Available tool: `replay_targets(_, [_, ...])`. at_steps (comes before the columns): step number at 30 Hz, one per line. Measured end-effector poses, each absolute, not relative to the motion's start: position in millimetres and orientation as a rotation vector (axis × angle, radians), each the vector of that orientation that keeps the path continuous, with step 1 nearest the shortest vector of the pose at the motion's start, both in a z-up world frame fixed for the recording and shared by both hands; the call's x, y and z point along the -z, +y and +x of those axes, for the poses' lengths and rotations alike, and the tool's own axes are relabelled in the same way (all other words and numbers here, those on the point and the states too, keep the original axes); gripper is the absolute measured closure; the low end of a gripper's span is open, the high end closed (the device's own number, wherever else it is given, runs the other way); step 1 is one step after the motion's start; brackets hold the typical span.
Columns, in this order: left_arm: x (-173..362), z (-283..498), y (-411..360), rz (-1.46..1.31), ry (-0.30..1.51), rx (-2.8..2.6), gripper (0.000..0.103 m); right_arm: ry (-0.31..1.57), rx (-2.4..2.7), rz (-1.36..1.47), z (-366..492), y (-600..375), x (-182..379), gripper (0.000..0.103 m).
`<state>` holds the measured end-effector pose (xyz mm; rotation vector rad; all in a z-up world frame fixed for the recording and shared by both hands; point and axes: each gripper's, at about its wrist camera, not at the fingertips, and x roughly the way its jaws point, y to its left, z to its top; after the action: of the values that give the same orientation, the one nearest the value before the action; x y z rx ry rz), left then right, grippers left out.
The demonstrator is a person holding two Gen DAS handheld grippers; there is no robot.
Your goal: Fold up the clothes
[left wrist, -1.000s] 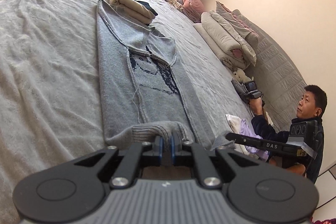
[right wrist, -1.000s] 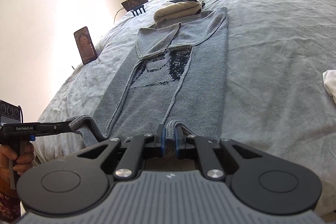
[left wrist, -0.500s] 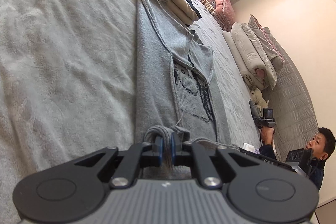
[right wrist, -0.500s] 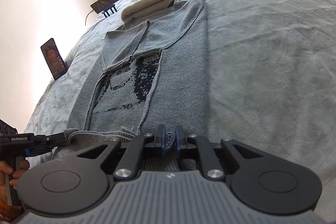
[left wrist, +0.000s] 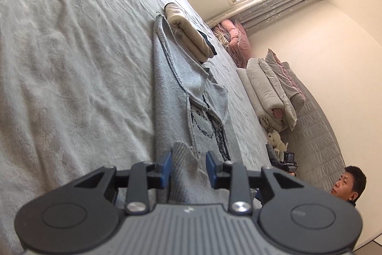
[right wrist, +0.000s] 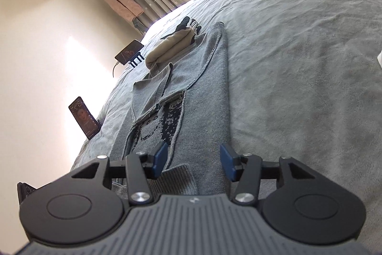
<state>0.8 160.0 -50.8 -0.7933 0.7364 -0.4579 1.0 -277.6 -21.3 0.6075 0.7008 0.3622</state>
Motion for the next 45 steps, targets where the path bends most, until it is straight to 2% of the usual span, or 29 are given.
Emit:
replay_targets(11, [32, -3, 126, -0.428, 0.66, 0.498, 0.072, 0.7, -0.41, 0.316, -4, -245, 21, 0.05])
replay_targets(26, [31, -17, 98, -0.159, 0.661, 0.56, 0.068, 0.719, -0.454, 0.277, -6, -238, 21, 0.05])
replay_targets(30, [32, -19, 92, -0.112, 0.67, 0.575, 0.07, 0.722, -0.481, 0.267, -7, -235, 21, 0.051])
replay_targets(31, [32, -20, 91, -0.107, 0.672, 0.573, 0.076, 0.724, -0.487, 0.257, -7, -233, 21, 0.052])
replay_targets(32, [33, -19, 92, -0.111, 0.678, 0.571, 0.082, 0.729, -0.49, 0.243, -7, -231, 21, 0.06])
replay_targets(33, [33, -18, 93, -0.117, 0.684, 0.569, 0.092, 0.734, -0.493, 0.228, -7, -228, 21, 0.069])
replay_targets(36, [33, -16, 102, -0.212, 0.703, 0.614, 0.096, 0.727, -0.498, 0.214, -8, -225, 20, 0.085])
replay_targets(45, [58, 1, 163, -0.944, 0.703, 0.71, 0.097, 0.633, -0.491, 0.407, -5, -251, 9, 0.088])
